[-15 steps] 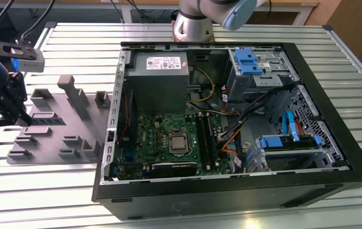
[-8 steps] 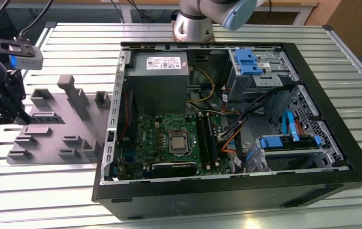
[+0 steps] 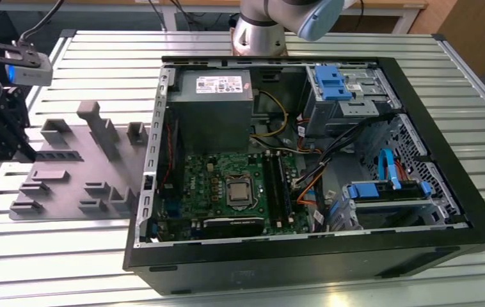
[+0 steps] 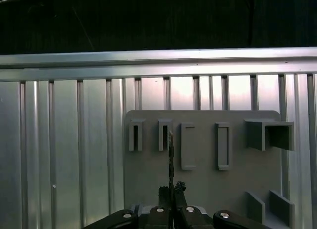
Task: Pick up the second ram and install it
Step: 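Pick up the second ram and move it above second insertion slot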
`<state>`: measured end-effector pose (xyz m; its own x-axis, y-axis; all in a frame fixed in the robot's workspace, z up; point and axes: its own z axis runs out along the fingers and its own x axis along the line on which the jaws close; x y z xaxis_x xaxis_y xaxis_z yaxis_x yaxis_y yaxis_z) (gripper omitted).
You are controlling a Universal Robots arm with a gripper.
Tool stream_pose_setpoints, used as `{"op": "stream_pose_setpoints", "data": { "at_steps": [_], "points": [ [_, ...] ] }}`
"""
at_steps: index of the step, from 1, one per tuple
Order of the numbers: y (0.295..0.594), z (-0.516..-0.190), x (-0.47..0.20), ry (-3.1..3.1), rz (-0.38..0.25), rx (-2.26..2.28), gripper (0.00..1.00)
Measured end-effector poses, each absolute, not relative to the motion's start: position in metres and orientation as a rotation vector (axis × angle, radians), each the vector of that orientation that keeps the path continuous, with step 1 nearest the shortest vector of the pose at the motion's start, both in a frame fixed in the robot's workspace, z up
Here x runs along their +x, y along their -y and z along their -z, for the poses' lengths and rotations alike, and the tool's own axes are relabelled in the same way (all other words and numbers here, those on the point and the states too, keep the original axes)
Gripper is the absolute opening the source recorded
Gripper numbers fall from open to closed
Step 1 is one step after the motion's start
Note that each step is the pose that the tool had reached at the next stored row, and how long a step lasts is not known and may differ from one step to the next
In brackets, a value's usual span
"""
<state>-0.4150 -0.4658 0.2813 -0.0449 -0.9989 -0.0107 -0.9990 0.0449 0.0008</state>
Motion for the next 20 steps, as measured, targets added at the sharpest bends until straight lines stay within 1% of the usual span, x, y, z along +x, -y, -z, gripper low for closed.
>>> {"op": "stream_pose_setpoints", "data": {
  "at_steps": [20],
  "points": [
    [0.465,-0.301,-0.415,-2.265,-0.012,-2.166,0.14]
  ]
}}
